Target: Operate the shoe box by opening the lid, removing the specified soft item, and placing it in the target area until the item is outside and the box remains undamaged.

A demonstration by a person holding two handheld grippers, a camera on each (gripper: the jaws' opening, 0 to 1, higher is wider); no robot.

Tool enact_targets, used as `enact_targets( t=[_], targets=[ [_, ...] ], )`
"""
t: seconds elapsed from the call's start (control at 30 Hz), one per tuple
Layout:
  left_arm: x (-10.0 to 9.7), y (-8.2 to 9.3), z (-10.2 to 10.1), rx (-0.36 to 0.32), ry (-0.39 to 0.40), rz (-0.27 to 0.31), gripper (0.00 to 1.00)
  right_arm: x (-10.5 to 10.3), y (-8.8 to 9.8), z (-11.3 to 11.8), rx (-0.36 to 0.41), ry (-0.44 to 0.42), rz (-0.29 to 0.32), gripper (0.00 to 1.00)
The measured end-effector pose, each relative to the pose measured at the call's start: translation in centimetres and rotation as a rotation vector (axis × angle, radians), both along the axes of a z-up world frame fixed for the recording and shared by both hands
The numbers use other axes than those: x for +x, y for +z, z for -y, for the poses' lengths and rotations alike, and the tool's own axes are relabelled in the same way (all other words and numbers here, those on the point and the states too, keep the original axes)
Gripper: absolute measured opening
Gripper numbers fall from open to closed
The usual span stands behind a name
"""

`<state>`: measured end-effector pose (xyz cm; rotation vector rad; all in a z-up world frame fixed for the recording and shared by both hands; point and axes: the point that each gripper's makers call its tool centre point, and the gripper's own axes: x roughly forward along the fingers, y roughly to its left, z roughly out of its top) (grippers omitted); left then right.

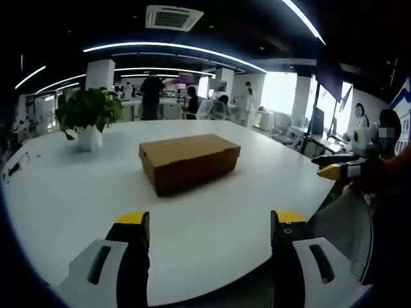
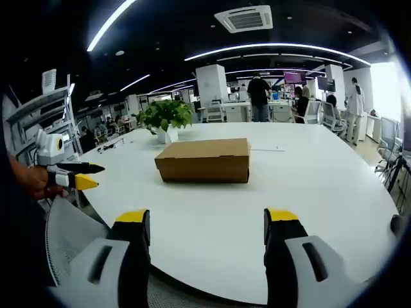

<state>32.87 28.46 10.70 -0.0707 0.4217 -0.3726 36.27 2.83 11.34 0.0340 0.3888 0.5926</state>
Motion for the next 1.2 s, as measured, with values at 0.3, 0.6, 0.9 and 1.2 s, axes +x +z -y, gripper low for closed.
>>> enact_targets(
  t=[0.3,0.6,0.9,1.2],
  targets=[
    [0.0,0.01,0.02,-0.003,0.0,0.001,0.78,0.01,-0.04,0.03,-0.002,0.001,-0.002,0.67],
    [0.02,-0.02,-0.05,-0.001,0.0,-0.001,0.78,0.02,-0.08,0.0,-0.008,0.002,-0.001,0.67],
    [0.03,-0.05,-0.07,-0.001,0.0,-0.003,0.78,-0.04,-0.1,-0.04,-0.01,0.004,-0.004,0.67],
    [0.02,-0.13,-0.01,-0.002,-0.002,-0.008,0.77,-0.04,-0.19,-0.05,-0.013,0.007,-0.007,0.66]
  ],
)
